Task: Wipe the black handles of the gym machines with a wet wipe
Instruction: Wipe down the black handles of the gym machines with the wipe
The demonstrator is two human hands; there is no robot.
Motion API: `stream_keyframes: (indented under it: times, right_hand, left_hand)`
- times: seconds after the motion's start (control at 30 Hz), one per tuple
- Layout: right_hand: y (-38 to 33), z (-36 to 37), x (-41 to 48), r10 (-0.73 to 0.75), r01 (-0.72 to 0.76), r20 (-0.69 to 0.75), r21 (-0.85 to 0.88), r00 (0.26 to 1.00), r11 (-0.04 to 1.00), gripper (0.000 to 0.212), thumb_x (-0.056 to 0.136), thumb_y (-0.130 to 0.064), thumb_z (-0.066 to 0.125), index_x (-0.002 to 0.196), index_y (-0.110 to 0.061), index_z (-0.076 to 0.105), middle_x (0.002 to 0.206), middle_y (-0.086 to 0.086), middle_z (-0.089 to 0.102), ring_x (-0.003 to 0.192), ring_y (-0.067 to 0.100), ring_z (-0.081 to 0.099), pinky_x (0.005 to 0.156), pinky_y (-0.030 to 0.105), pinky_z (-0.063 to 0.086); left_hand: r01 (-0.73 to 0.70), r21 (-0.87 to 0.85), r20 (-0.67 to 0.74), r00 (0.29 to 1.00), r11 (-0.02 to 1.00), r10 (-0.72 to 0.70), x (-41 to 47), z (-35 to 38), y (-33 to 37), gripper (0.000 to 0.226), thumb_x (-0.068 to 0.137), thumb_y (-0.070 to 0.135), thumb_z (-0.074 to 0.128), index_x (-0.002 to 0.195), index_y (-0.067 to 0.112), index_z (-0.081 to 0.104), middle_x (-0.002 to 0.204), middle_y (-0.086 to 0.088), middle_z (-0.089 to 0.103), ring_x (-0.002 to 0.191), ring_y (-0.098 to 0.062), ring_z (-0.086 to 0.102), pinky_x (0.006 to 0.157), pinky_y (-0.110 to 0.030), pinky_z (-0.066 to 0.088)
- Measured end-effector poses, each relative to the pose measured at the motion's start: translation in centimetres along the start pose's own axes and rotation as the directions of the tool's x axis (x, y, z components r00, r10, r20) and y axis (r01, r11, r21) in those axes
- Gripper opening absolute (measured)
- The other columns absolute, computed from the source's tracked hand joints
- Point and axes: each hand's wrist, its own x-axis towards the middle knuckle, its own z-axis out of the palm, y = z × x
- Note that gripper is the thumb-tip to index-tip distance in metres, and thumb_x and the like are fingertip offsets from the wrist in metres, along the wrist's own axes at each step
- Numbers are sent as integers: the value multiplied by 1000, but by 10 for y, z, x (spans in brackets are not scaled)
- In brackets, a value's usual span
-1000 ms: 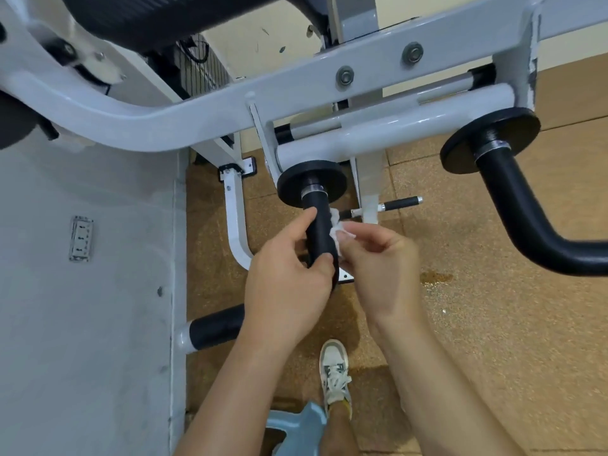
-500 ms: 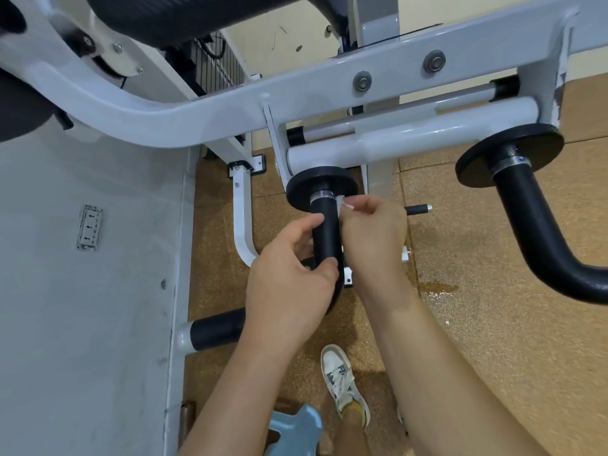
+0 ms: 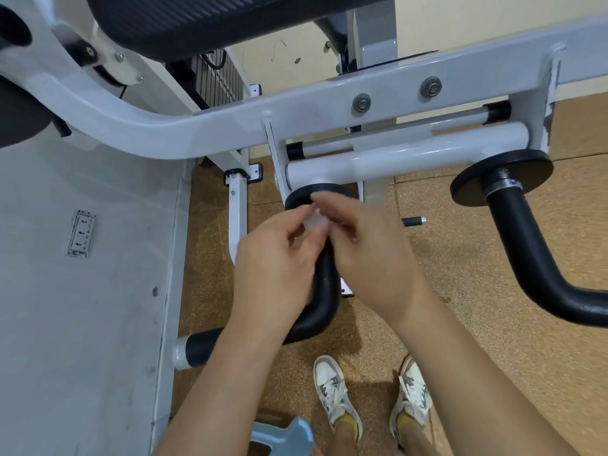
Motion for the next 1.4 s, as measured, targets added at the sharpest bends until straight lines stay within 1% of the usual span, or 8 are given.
stream_keyframes:
  times: [0.13,0.4,0.5,0.63,0.77,0.87,1.07,1.4]
  right_hand:
    - [5,-12,-14,151,-126,-156,159,976,979,36,89,8,46,108,-16,65,98,-9,68,91,0,66,85,24,54]
    - [8,-11,-23,261,-240,-129,156,957,958,29,89,2,53,98,-21,70,94,-9,70,94,4,65,88,21,51]
    - [5,-8,-23,264,-246,-109,150,958,957,33,88,1,53,91,-28,68,88,-16,68,88,-1,64,81,15,49]
    - [1,-4,-30,272,-258,-75,158,959,953,31,88,0,51,94,-22,72,89,-15,70,88,-3,63,77,9,47]
    - [-11,-23,-35,391,-255,-110,592,914,764,25,87,4,58,98,-18,63,88,-7,71,77,9,67,69,21,54]
    - [-24,-55,-39,381,-236,-57,698,923,676,31,85,0,63,110,-18,64,94,-3,73,77,5,69,67,18,54]
    - [-58,-123,-63,311,-248,-46,502,949,829,6,79,-12,73,79,-18,73,71,3,65,69,9,58,66,20,48]
    - [-134,-213,-129,475,-233,-98,774,874,589,16,90,-2,55,78,-12,60,67,7,56,59,15,54,46,22,48]
  left_hand:
    - [-25,318,-176,981,948,85,8,15,6,32,86,48,61,93,19,70,81,5,67,73,-11,60,64,-26,45]
    - [522,-468,88,830,713,-550,27,2,7,18,88,24,67,74,13,69,71,-5,73,63,-14,71,67,-30,58]
    - [324,-5,3,946,946,-324,22,7,13,35,92,36,57,68,14,69,61,-7,67,56,-19,65,58,-30,52]
    - [-63,581,-133,976,811,171,15,19,23,31,91,27,60,62,15,63,53,4,53,49,-15,48,42,-21,27]
    - [-78,-48,8,997,996,79,10,15,41,18,88,15,62,95,26,74,88,13,71,81,-1,63,71,-16,49]
    - [162,-535,178,981,829,-77,-4,11,64,31,85,-2,63,104,22,68,95,3,73,89,-8,69,75,-20,55]
    - [183,-562,244,969,807,-50,-46,-6,106,14,81,7,72,89,17,67,83,1,71,75,-9,64,63,-20,51]
    - [344,-714,422,906,610,-16,-116,-35,202,29,71,33,69,80,7,75,63,-5,63,54,-12,53,59,-27,43]
